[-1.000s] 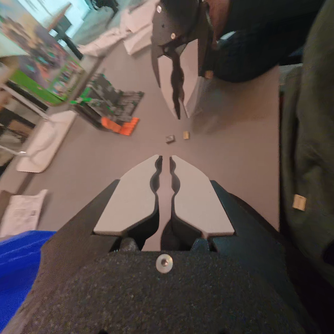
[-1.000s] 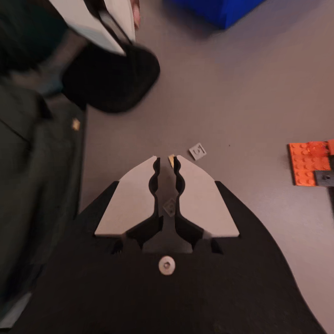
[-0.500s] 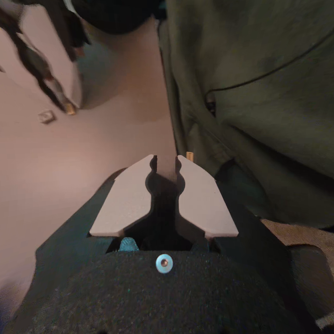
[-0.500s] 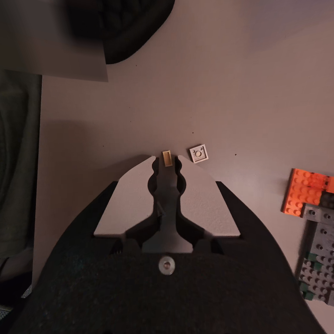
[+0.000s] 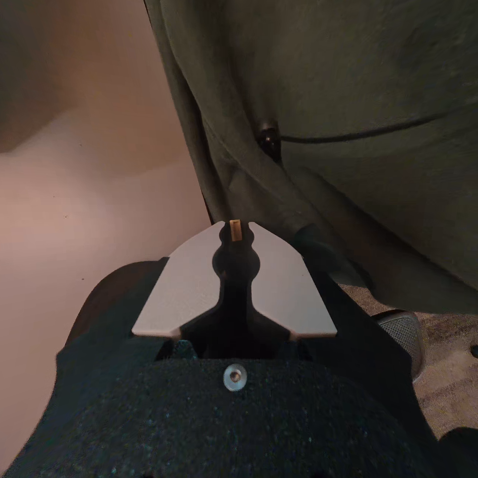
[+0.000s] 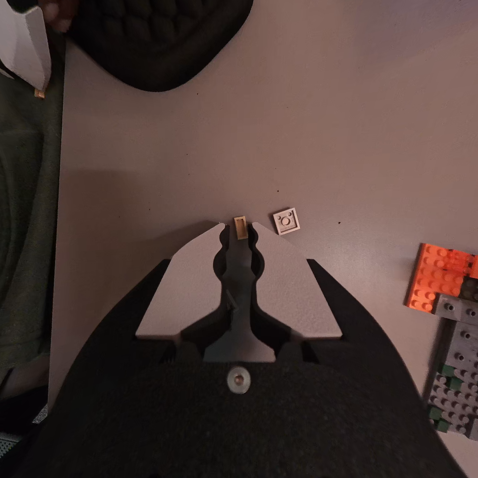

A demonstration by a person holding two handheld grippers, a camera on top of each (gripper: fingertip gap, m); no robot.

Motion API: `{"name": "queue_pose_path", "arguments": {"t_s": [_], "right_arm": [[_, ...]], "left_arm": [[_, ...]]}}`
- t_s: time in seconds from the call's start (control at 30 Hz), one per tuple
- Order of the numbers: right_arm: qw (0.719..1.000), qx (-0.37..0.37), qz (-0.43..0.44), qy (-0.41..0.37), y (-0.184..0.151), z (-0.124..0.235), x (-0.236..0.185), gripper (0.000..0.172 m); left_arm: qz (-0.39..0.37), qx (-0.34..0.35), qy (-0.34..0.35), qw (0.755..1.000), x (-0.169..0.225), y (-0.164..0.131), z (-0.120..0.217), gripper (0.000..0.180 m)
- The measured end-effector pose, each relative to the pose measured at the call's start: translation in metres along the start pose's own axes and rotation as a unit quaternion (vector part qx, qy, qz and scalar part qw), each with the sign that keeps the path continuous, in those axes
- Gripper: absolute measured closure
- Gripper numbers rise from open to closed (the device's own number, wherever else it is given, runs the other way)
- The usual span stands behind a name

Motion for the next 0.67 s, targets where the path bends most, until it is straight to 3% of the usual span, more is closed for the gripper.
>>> {"name": "queue_pose_path", "arguments": {"t_s": [0.03, 0.4, 0.67], "right_arm": [[1.000, 0.001, 0.000, 0.000, 0.000, 0.000, 0.000, 0.158], [1.000, 0.001, 0.006, -0.013, 0.000, 0.000, -0.001, 0.158], [1.000, -0.002, 0.013, -0.025, 0.000, 0.001, -0.002, 0.158]], "left_arm": [[0.001, -0.009, 0.003, 1.000, 0.000, 0.000, -0.001, 0.170], [0.004, -0.097, 0.033, 0.995, 0.004, 0.000, -0.017, 0.177], [0.035, -0.034, 0.034, 0.998, 0.008, 0.003, -0.004, 0.179]]}}
Point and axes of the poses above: each gripper's, where its closed fingertips meet, z back along the fingers, y out of its top, x = y × z across the jaws, the point moved 3 cm from there along z, back along the fingers, and after that the axes turned 4 degrees about z, right-handed, at the moved point
